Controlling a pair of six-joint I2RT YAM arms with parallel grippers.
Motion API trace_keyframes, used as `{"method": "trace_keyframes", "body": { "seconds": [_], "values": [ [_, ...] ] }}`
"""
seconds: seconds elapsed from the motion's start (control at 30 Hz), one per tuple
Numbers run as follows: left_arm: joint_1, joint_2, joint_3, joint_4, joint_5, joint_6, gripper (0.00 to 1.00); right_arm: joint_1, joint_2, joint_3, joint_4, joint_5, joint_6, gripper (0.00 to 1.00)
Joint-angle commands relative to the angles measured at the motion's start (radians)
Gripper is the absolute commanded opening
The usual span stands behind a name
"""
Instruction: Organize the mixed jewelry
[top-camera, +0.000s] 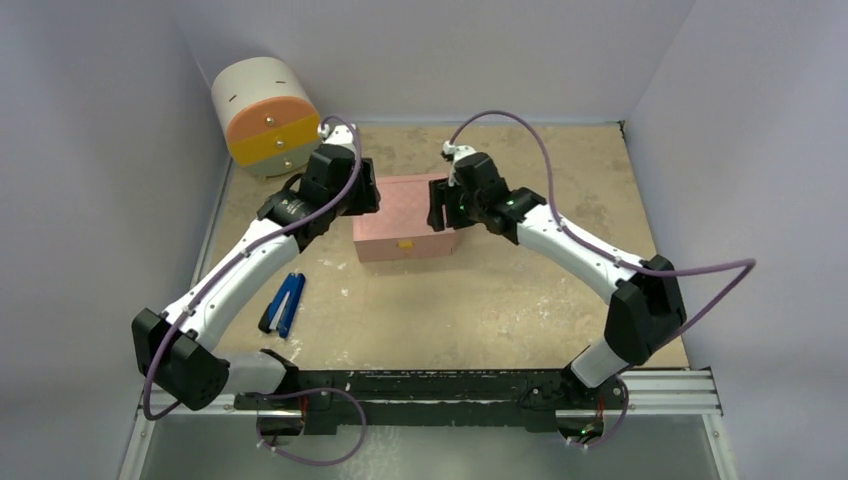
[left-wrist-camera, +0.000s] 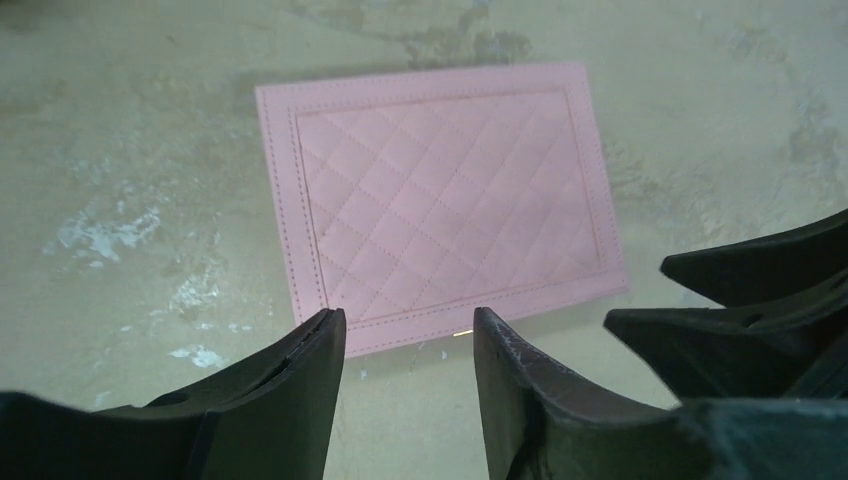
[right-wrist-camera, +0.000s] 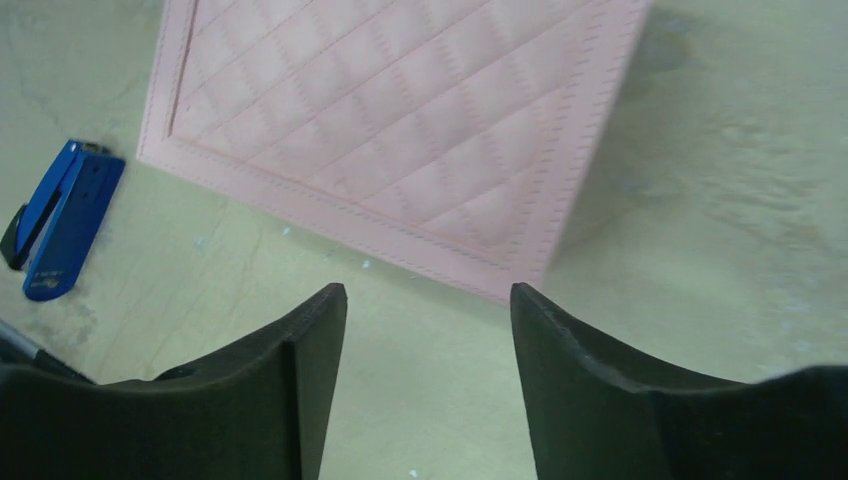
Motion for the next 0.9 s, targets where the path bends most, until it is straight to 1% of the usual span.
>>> {"method": "trace_keyframes", "body": {
  "seconds": [0.0, 0.07, 0.17, 0.2, 0.23, 0.37, 0.43, 0.57, 0.73, 0.87],
  "values": [
    [0.008, -0.041, 0.088, -0.047, -0.102, 0.082, 0.54, -0.095, -0.08, 0.015, -0.037, 0.046, -0.036, 0.67],
    [0.014, -0.041, 0.106, -0.053, -0.116, 0.112, 0.63, -0.149, -0.114, -0.008, -0.036, 0.037, -0.033, 0.75],
    [0.062, -0.029, 0.107, -0.04, -0.068, 0.153, 0.72, -0.231, -0.168, -0.051, -0.032, 0.017, -0.024, 0.86],
    [0.085, -0.023, 0.101, -0.035, -0.055, 0.157, 0.74, -0.26, -0.186, -0.064, -0.034, 0.009, -0.019, 0.97],
    [0.104, -0.014, 0.095, -0.031, -0.042, 0.157, 0.75, -0.288, -0.203, -0.08, -0.038, -0.001, -0.016, 0.99],
    [0.173, -0.014, 0.033, 0.028, -0.022, 0.124, 0.76, -0.367, -0.3, -0.157, -0.045, 0.006, -0.018, 0.99],
    [0.191, -0.024, -0.002, 0.058, -0.011, 0.098, 0.76, -0.377, -0.36, -0.203, -0.048, 0.04, -0.028, 0.99],
    [0.192, -0.065, -0.063, 0.088, -0.017, 0.078, 0.75, -0.378, -0.513, -0.29, -0.052, 0.103, -0.01, 0.99],
    [0.192, -0.164, -0.168, 0.131, 0.004, 0.051, 0.75, -0.378, -0.686, -0.424, -0.037, 0.148, 0.058, 0.99],
    [0.192, -0.28, -0.253, 0.162, 0.049, 0.03, 0.75, -0.377, -0.793, -0.489, -0.057, 0.169, 0.099, 0.99]
  ]
}}
